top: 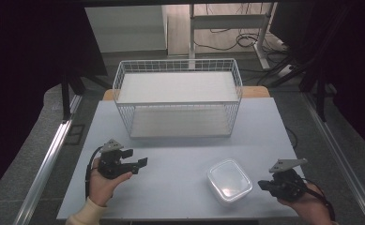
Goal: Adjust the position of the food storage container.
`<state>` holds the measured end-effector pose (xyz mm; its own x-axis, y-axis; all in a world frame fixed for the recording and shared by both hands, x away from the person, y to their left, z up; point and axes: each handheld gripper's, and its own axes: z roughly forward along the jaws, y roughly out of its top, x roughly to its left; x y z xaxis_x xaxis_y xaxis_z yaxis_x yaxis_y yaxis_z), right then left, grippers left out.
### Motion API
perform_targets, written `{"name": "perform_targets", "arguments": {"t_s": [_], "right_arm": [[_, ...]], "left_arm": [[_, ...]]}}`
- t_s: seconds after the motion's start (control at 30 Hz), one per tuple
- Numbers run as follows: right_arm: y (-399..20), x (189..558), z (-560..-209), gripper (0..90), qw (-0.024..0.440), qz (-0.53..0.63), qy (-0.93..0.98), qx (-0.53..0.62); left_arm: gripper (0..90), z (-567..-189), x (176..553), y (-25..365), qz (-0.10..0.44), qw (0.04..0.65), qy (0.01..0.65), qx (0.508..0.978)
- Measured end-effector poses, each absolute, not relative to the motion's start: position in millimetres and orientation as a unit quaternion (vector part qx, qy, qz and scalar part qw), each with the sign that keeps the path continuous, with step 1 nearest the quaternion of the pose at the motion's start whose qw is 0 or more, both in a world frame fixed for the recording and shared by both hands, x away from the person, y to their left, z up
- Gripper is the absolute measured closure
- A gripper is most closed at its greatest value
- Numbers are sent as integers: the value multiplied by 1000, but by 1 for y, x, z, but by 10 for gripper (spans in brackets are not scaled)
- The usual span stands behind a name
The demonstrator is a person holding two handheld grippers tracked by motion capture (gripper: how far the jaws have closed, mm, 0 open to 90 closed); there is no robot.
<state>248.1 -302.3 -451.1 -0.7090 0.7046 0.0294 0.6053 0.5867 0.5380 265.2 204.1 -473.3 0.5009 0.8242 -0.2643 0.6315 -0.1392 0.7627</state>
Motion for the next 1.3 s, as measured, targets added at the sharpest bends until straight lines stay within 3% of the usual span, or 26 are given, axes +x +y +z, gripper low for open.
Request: {"name": "perform_targets", "arguments": {"t_s": [0.63,1.07,1.3], "right_arm": [[-273,241,-466,894,76,253,907,328],[-222,242,-473,893,63,269,920,278],[-176,242,-478,893,52,269,931,242]], "left_arm": [[260,-472,265,206,110,440,489,745],[260,-471,265,207,108,443,491,742],[260,-470,266,210,111,446,494,738]]}}
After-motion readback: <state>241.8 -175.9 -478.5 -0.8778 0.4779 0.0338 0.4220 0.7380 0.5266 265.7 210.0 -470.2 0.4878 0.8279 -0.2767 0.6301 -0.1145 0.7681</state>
